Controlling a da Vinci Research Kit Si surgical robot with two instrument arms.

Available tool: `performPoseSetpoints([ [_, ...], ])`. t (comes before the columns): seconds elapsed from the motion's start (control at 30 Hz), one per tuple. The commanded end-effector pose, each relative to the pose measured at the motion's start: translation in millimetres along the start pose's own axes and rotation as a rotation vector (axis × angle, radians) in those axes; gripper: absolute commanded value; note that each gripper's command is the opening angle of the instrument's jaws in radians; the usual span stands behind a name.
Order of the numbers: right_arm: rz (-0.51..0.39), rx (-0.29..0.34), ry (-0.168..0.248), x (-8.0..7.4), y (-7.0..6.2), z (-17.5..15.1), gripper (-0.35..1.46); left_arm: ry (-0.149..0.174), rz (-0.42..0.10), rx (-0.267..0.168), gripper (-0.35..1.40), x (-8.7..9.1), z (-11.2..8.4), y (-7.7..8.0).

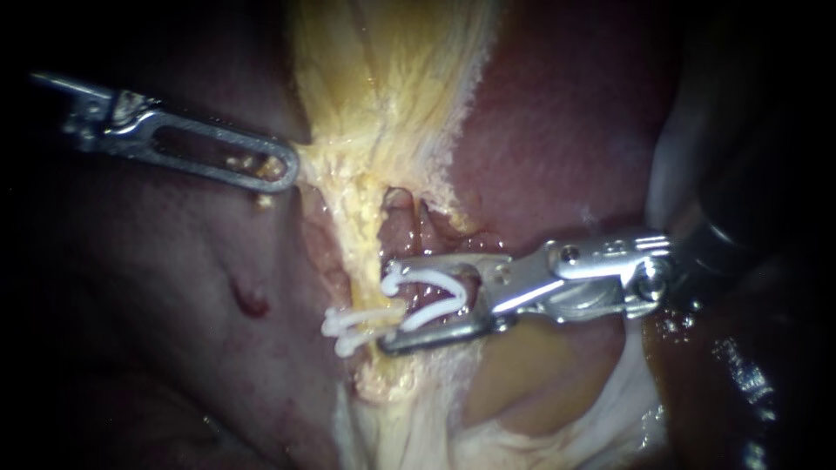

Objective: Clipping third clip left tube

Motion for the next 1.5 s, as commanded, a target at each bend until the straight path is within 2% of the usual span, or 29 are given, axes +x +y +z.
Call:
performPoseSetpoints([
  [0.03, 0.002, 0.000, -0.002, -0.3, 0.3, 0.1, 0.50, -0.001, 0.000, -0.001, -0.35, 0.0, 0.0, 0.0],
  [0.2, 0.015, -0.002, -0.004, -1.8, 2.0, 0.1, 0.50, 0.000, 0.000, 0.001, -0.35, 0.1, 0.0, -0.1],
  [0.43, 0.026, -0.002, -0.002, -2.6, 3.7, -0.3, 0.50, 0.000, 0.000, 0.000, -0.35, 0.1, -0.1, -0.3],
  [0.77, 0.027, -0.001, 0.007, -2.4, 3.7, -0.2, 0.50, -0.001, 0.000, -0.001, -0.35, 0.2, -0.1, -0.4],
  [1.1, 0.037, 0.042, 0.028, -1.5, 3.0, 1.1, 0.50, 0.000, 0.000, 0.001, -0.35, 0.3, 0.0, -0.4],
  [1.33, 0.051, 0.070, 0.059, -0.7, 3.1, 2.7, 0.50, 0.002, 0.000, 0.004, -0.35, 0.5, 0.3, -0.5],
  [1.5, 0.083, 0.111, 0.112, -0.3, 3.2, 3.4, 0.50, 0.001, 0.000, 0.004, -0.35, 0.5, 0.3, -0.5],
])
